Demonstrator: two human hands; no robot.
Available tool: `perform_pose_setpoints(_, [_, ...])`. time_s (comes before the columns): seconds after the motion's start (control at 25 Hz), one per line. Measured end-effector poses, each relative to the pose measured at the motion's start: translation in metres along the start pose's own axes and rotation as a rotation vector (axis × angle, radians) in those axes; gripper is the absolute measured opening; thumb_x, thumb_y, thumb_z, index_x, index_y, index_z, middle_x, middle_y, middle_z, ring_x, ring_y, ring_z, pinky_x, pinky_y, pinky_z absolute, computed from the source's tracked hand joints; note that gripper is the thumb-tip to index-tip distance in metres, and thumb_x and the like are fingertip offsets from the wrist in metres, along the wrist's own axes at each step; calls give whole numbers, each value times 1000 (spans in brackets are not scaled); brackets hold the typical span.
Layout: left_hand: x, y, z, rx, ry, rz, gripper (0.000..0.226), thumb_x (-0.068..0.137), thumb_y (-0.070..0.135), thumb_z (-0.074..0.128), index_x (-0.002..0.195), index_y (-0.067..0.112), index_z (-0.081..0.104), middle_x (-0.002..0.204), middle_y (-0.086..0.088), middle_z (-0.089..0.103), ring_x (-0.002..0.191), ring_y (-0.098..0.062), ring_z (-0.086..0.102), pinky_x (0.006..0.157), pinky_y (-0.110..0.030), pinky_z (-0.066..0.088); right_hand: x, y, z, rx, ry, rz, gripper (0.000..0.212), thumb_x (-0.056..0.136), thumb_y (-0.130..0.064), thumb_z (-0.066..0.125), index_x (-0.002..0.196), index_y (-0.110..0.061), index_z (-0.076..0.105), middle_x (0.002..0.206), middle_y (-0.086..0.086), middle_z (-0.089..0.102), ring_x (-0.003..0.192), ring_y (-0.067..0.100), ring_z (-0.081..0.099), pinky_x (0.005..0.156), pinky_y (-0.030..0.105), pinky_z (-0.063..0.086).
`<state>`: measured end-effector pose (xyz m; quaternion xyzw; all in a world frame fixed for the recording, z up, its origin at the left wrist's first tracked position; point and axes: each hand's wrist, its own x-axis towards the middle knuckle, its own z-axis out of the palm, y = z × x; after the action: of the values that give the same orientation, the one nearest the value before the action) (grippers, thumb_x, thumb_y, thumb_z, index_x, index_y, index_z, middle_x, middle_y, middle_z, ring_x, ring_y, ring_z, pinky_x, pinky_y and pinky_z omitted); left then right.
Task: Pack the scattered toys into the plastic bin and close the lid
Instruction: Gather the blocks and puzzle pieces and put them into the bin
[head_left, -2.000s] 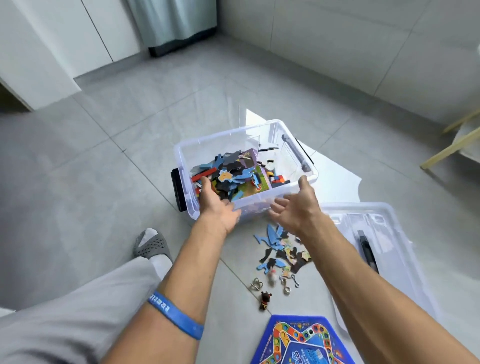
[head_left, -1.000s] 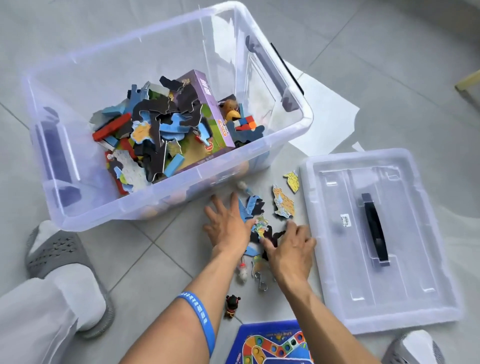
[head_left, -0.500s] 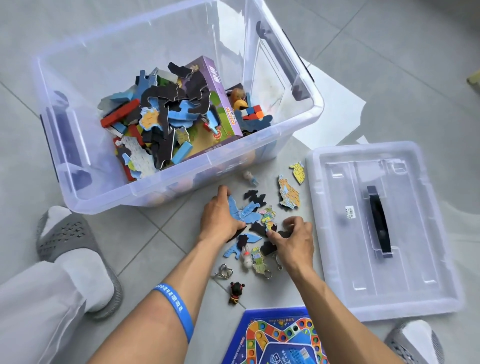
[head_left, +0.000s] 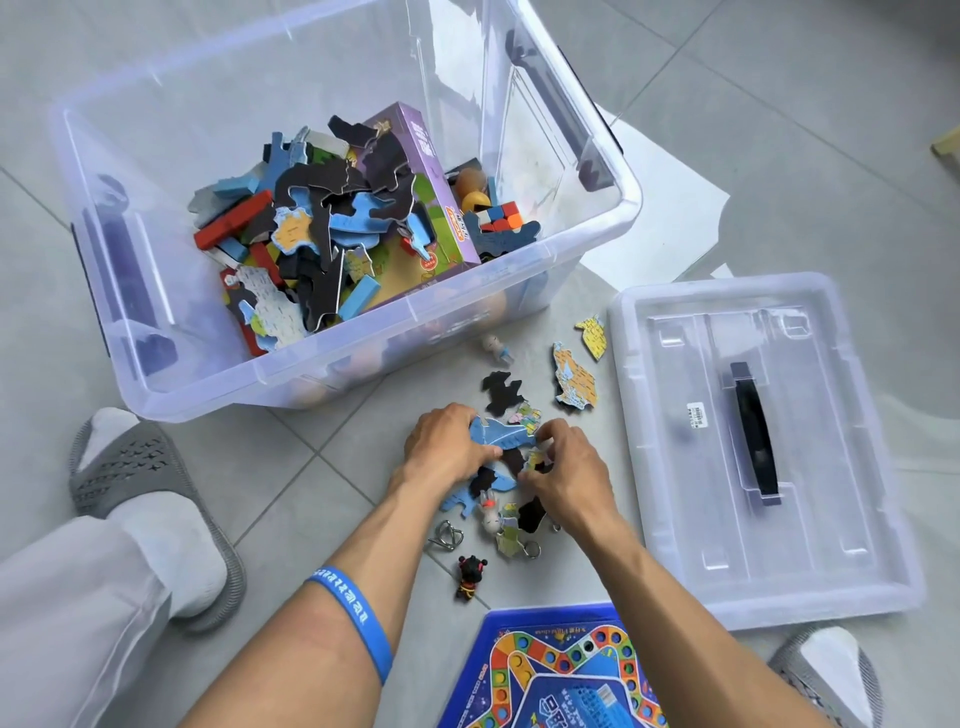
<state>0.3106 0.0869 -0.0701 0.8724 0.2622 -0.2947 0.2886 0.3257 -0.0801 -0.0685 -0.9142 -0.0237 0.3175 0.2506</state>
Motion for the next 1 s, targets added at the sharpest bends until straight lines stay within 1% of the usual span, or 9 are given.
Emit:
perform_pose_setpoints(0.16, [6,-4,1,-61,-111,-24,31,72,42,80,68,20,58,71,7,62,67,-15,58,53,-26,37,11,-6,-5,111,-39,143,19,74,-16,73,88,-19,61,84,1,67,79,22,61,62,30,45])
perform_pose_setpoints(0.28, [10,-15,-7,-410,-164,-35,16,76,31,81,76,22,68,74,7,71,65,-9,64,59,-22,50,25,0,-25,397,5,207,18,75,-15,81,71,-16,63,69,1,68,65,17,62,57,27,47])
perform_pose_setpoints(0.36, [6,-18,-10,-701,-143,-65,12,78,23,80,82,18,70,77,-1,74,65,-12,68,59,-24,55,34,-1,-38,646,104,226,19,77,-11,80,74,-11,61,77,10,70,66,21,64,64,35,56])
perform_pose_setpoints(0.48, [-1,-18,-7,-904,-128,-105,13,78,17,79,87,15,71,81,-7,75,63,-15,69,54,-25,55,51,-3,-46,381,313,136,19,80,-17,76,76,-14,57,101,5,59,79,20,57,66,28,40])
perform_pose_setpoints(0.6, [-10,-18,2,-943,-153,-123,15,79,15,79,91,12,71,85,-8,76,74,-19,72,70,-32,60,60,-11,-41,67,257,17,12,81,-11,67,78,-12,56,107,-4,48,82,19,50,69,28,35])
perform_pose_setpoints(0.68, [-17,-17,8,-994,-118,-147,12,79,15,79,89,13,72,83,-4,76,74,-17,72,69,-29,59,61,-12,-33,-24,245,18,9,81,-6,60,77,-11,55,107,0,49,80,25,52,70,30,39])
perform_pose_setpoints(0.84, [-26,-17,16,-1067,-77,-191,9,81,12,77,88,15,72,76,1,76,66,-12,72,57,-22,55,62,-7,-27,34,218,127,21,75,-13,68,82,-17,49,103,6,50,75,24,51,68,30,38])
perform_pose_setpoints(0.92, [-28,-19,18,-1065,-62,-193,10,81,14,77,89,16,72,78,2,76,68,-12,72,61,-24,57,63,-1,-29,139,181,199,42,69,-18,78,95,-21,45,107,2,51,84,22,53,71,29,38])
perform_pose_setpoints(1.0, [-28,-20,19,-1069,-44,-198,11,80,15,78,89,18,72,81,2,76,72,-13,72,69,-28,59,64,4,-29,150,150,236,45,67,-22,81,97,-22,47,108,3,54,87,23,56,72,30,41])
